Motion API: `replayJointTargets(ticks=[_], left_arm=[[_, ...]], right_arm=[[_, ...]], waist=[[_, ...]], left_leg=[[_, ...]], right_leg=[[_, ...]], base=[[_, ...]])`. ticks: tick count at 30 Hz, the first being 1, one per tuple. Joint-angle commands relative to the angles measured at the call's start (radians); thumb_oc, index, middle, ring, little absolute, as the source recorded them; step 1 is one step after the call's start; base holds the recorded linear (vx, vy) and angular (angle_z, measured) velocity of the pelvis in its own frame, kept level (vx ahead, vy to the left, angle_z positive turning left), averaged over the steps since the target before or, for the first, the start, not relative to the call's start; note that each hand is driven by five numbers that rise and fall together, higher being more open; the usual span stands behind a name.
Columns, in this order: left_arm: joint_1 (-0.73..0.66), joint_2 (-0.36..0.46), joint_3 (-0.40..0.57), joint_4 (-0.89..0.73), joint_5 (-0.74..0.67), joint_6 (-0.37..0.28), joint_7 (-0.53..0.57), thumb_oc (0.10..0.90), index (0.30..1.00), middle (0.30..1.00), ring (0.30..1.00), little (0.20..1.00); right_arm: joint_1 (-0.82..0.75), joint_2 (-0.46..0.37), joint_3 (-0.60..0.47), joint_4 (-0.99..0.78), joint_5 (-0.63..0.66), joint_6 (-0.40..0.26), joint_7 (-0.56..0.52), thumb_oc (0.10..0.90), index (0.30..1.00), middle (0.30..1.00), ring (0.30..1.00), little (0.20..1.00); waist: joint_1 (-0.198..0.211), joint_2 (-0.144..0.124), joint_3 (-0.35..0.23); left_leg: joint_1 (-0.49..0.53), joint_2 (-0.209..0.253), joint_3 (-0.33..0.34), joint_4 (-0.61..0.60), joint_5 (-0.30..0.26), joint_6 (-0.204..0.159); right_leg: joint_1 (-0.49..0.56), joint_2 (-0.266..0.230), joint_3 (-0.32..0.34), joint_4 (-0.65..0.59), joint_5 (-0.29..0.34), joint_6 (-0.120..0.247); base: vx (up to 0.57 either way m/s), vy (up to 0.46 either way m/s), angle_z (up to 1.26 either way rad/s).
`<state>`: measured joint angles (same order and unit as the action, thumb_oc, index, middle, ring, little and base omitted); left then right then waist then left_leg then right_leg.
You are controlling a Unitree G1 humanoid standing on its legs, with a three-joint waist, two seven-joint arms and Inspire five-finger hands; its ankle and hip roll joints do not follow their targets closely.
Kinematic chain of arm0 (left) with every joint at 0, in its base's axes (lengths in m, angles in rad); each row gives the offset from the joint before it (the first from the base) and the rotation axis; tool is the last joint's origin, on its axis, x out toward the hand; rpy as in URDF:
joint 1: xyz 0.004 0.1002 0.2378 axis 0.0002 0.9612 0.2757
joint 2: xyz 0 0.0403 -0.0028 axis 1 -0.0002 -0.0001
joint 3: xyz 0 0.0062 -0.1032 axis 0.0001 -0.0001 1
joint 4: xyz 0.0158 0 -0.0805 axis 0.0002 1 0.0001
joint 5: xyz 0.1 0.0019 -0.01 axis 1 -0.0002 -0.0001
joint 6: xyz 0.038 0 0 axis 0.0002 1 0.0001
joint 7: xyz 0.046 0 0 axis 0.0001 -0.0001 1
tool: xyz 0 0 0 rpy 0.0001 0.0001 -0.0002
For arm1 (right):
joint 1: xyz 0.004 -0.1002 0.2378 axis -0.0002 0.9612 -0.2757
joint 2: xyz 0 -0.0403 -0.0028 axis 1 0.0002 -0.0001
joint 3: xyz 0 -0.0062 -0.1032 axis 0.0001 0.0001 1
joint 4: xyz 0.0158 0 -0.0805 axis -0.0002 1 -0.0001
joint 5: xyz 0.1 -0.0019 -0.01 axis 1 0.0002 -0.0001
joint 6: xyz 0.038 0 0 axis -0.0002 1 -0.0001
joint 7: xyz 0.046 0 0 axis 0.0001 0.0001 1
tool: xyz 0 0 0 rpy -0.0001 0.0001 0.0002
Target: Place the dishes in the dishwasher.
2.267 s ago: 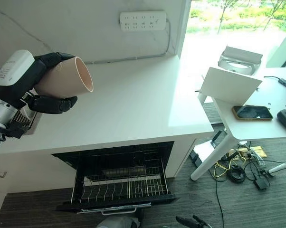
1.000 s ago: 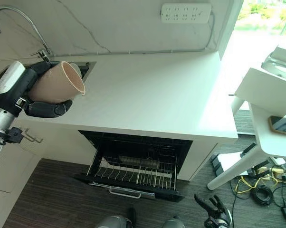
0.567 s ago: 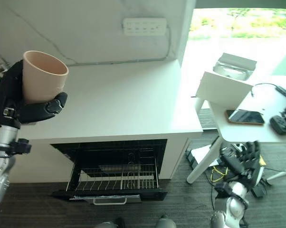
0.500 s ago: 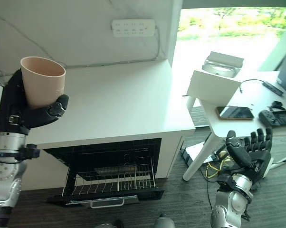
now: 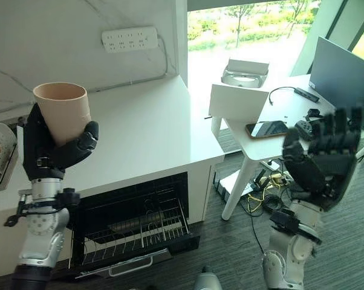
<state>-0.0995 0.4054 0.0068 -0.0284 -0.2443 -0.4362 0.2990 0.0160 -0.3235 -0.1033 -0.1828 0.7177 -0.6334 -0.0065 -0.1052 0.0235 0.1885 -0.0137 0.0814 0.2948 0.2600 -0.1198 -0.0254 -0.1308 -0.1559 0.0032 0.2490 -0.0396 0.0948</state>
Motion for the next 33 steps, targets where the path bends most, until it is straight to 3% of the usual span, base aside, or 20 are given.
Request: replayJointTargets(ticks=[1,5,8,15,18,24,33], left_arm=[[-0.109,0.044,0.016,-0.082,0.190,-0.092,0.196,0.400,0.300,0.300,0.300,0.300],[-0.119,0.029,-0.023,-0.069,0.335,-0.086,0.312,0.400,0.300,0.300,0.300,0.300],[-0.132,0.029,-0.053,-0.053,0.443,-0.065,0.403,0.400,0.300,0.300,0.300,0.300],[-0.181,0.022,-0.114,-0.004,0.681,0.018,0.613,0.400,0.300,0.300,0.300,0.300],[-0.196,0.016,-0.117,0.007,0.707,0.024,0.656,0.400,0.300,0.300,0.300,0.300],[-0.207,0.010,-0.123,0.015,0.743,0.018,0.687,0.400,0.300,0.300,0.300,0.300],[-0.218,0.012,-0.149,0.046,0.805,0.002,0.720,0.400,0.300,0.300,0.300,0.300]], right_arm=[[-0.115,-0.063,0.029,-0.097,0.083,0.019,0.177,0.800,0.900,0.900,0.900,0.900],[-0.167,-0.071,0.143,-0.116,0.116,0.083,0.243,0.800,0.900,0.900,0.900,0.900],[-0.213,-0.063,0.228,-0.118,0.166,0.166,0.294,0.800,0.900,0.900,0.900,0.900],[-0.372,-0.016,0.405,-0.100,0.170,0.287,0.224,0.800,0.900,0.900,0.900,0.900],[-0.446,0.024,0.457,-0.073,0.191,0.331,0.169,0.800,0.900,0.900,0.900,0.900],[-0.518,0.068,0.512,-0.051,0.179,0.383,0.117,0.800,0.900,0.900,0.900,0.900],[-0.613,0.114,0.563,0.005,0.139,0.405,0.047,0.800,0.900,0.900,0.900,0.900]], waist=[[0.022,-0.005,-0.028],[0.050,-0.010,-0.033],[0.074,-0.011,-0.041],[0.141,-0.016,-0.060],[0.181,-0.019,-0.068],[0.221,-0.019,-0.070],[0.291,-0.017,-0.070]], left_leg=[[0.037,-0.014,-0.127,0.040,-0.155,-0.003],[0.032,-0.014,-0.138,0.040,-0.154,-0.006],[0.025,-0.013,-0.150,0.040,-0.155,-0.007],[0.003,-0.017,-0.199,0.040,-0.151,-0.014],[-0.007,-0.020,-0.218,0.040,-0.145,-0.015],[-0.017,-0.018,-0.235,0.040,-0.135,-0.018],[-0.046,-0.022,-0.276,0.040,-0.117,-0.022]], right_leg=[[0.045,-0.033,-0.077,0.051,-0.144,0.057],[0.049,-0.039,-0.092,0.051,-0.148,0.057],[0.054,-0.045,-0.108,0.051,-0.151,0.058],[0.068,-0.058,-0.155,0.051,-0.167,0.055],[0.079,-0.067,-0.179,0.051,-0.175,0.052],[0.094,-0.074,-0.210,0.051,-0.180,0.048],[0.126,-0.098,-0.287,0.051,-0.185,0.045]], base=[[-0.04,-0.010,-0.01],[-0.01,-0.013,0.01],[-0.01,-0.045,0.09],[0.01,-0.068,0.29],[0.03,-0.062,0.22],[0.02,-0.022,0.31],[0.02,-0.008,0.36]])
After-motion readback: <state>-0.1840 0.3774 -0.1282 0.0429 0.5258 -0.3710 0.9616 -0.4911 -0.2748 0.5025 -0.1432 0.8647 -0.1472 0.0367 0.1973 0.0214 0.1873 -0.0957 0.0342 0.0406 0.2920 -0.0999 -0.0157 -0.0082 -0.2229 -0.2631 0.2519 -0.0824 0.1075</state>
